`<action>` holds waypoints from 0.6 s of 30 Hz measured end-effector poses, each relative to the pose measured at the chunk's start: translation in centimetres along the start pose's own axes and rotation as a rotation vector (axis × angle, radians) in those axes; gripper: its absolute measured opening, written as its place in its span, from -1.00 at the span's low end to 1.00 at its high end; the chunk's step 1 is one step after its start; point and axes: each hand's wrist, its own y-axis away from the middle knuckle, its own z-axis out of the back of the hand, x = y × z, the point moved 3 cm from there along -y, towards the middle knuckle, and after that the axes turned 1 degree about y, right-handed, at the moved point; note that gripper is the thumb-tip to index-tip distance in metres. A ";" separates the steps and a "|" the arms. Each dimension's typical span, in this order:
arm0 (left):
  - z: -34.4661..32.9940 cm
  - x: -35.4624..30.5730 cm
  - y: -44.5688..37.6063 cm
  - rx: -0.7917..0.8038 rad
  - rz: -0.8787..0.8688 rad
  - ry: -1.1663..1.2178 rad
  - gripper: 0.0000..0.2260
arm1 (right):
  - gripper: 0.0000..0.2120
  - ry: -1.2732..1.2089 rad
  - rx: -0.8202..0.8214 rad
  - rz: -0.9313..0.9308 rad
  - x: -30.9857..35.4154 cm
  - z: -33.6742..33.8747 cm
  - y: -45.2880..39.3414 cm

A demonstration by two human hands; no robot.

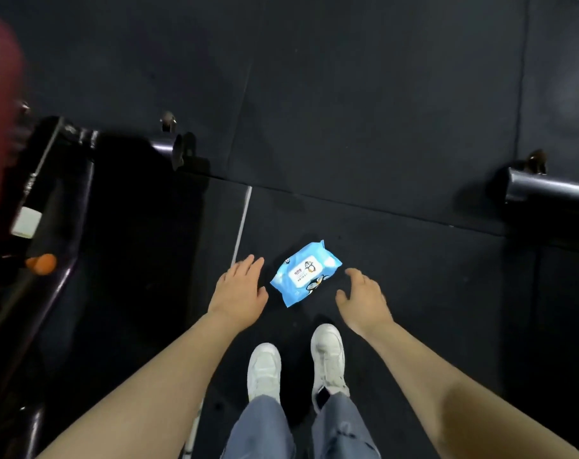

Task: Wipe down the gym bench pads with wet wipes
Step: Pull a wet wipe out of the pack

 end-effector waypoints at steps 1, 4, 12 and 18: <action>-1.8 0.2 -1.6 0.024 0.009 0.046 -0.44 | -0.55 -0.057 0.040 -0.035 -0.7 -1.7 -2.2; -7.0 0.3 -5.5 0.097 0.021 0.160 -0.46 | -0.54 -0.201 0.156 -0.154 -2.6 -6.7 -7.3; -16.3 -0.7 -12.1 0.198 0.044 0.249 -0.54 | -0.72 -0.775 0.262 -0.516 -3.7 -16.1 -16.2; -19.3 -0.7 -14.4 0.256 0.077 0.364 -0.47 | -0.83 -0.901 0.186 -0.674 -3.9 -18.7 -19.1</action>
